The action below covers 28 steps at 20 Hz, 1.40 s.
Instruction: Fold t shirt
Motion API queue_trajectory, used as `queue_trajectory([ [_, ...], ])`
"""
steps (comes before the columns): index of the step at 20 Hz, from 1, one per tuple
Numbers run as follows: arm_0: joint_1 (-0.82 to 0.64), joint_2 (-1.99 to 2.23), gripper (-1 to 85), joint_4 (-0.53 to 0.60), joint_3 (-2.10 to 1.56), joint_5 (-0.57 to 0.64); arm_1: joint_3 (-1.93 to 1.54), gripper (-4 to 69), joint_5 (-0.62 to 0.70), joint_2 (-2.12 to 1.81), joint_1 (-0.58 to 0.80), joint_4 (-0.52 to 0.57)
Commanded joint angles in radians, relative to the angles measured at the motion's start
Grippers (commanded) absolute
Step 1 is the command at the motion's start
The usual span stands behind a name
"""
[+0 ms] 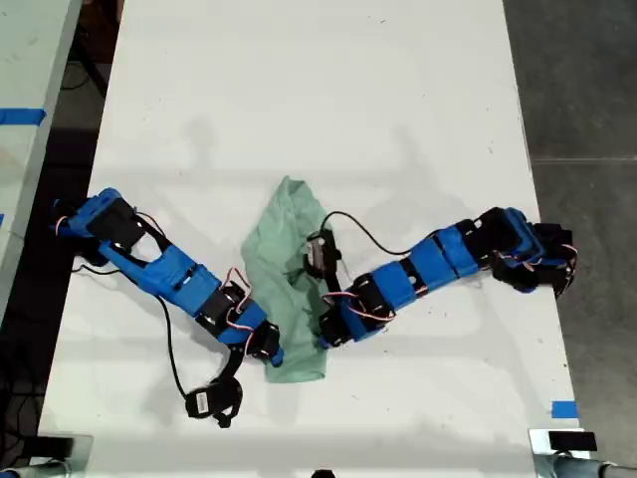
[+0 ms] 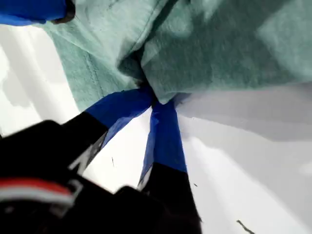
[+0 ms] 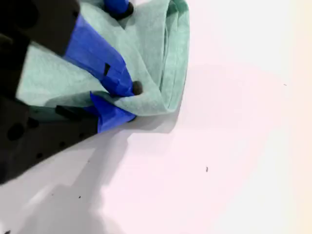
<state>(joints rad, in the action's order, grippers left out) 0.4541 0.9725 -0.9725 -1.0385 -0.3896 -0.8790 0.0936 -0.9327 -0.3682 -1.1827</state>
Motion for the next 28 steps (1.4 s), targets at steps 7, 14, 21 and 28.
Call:
queue_trajectory([
  [7, 0.017, 0.029, -0.3, 0.043, 0.063, 0.003, 0.006, 37.2, -0.029, -0.011, -0.066, -0.018],
  [14, 0.018, 0.003, -0.3, 0.064, 0.075, 0.012, 0.014, 1.3, 0.015, 0.107, 0.006, 0.204],
  [21, -0.034, 0.305, -0.3, -0.115, 0.057, 0.144, -0.015, 1.3, 0.169, -0.350, -0.035, 0.152],
  [28, -0.578, 0.617, 20.2, -0.417, -0.028, 0.244, -0.132, 35.9, 0.252, -0.637, 0.514, 0.044],
])
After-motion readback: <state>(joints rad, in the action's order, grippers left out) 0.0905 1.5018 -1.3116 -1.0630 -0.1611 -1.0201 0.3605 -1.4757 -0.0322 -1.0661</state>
